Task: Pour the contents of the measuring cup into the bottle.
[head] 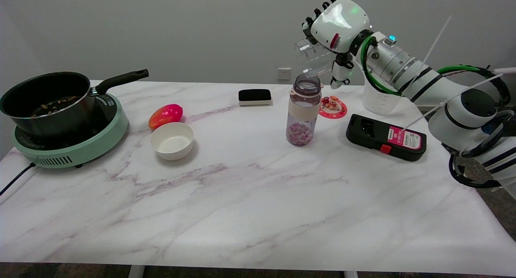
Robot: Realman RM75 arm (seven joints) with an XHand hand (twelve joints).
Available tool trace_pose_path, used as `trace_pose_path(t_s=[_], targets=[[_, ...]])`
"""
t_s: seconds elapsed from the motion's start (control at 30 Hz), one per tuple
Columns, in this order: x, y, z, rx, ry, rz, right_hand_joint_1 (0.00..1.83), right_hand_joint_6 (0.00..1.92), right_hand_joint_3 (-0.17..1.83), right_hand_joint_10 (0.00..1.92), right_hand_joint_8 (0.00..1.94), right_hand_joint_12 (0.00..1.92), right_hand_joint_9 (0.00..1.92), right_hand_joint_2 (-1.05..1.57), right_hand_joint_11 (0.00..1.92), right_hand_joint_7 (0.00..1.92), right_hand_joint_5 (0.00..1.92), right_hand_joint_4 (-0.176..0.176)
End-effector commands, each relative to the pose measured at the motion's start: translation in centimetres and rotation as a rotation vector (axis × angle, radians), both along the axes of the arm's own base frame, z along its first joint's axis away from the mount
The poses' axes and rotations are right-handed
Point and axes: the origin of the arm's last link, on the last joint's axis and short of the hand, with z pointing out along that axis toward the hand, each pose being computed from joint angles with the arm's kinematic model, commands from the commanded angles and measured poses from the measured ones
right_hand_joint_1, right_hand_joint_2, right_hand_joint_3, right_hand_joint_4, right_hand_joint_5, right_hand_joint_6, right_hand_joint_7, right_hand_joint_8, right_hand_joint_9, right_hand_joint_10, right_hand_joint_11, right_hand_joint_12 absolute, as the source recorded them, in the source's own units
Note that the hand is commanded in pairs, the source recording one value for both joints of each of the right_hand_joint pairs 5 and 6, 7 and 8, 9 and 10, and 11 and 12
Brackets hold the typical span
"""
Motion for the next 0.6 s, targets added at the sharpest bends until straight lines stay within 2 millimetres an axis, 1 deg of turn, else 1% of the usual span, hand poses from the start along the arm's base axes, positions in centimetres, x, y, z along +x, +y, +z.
trace_pose_path(t_s=[0.03, 0.2, 0.27, 0.3, 0.33, 0.37, 0.43, 0.5, 0.6], targets=[[-0.3, 0.3, -0.9, 0.022, 0.044, 0.001, 1.18, 1.92, 0.28, 1.73, 1.92, 1.42, 1.73, 1.57, 1.42, 1.92, 1.92, 0.000], [-0.3, 0.2, -0.4, 0.005, 0.094, -0.001, 1.18, 1.92, 0.27, 1.73, 1.92, 1.42, 1.73, 1.57, 1.42, 1.92, 1.92, 0.000], [-0.3, 0.1, -0.4, -0.004, 0.155, 0.006, 1.18, 1.92, 0.27, 1.73, 1.92, 1.41, 1.73, 1.57, 1.41, 1.92, 1.92, 0.000], [-0.3, 0.1, -0.4, -0.005, 0.181, 0.007, 1.17, 1.92, 0.28, 1.72, 1.92, 1.40, 1.72, 1.57, 1.40, 1.92, 1.92, 0.000], [-0.2, 0.0, -0.5, -0.003, 0.188, 0.007, 1.15, 1.92, 0.34, 1.70, 1.92, 1.35, 1.70, 1.57, 1.35, 1.92, 1.92, 0.000], [0.0, 0.0, -0.4, -0.002, 0.185, 0.006, 1.13, 1.92, 0.41, 1.64, 1.92, 1.32, 1.64, 1.57, 1.32, 1.92, 1.92, 0.000], [0.1, 0.0, -0.2, 0.019, 0.127, -0.008, 1.12, 1.92, 0.46, 1.61, 1.92, 1.30, 1.61, 1.57, 1.30, 1.92, 1.92, 0.000], [0.2, -0.1, 0.1, 0.028, 0.081, -0.019, 1.12, 1.92, 0.47, 1.61, 1.92, 1.30, 1.61, 1.57, 1.30, 1.92, 1.92, 0.000], [0.3, 0.0, 0.4, 0.010, 0.101, -0.009, 1.15, 1.92, 0.46, 1.62, 1.92, 1.31, 1.62, 1.56, 1.31, 1.92, 1.92, 0.000]])
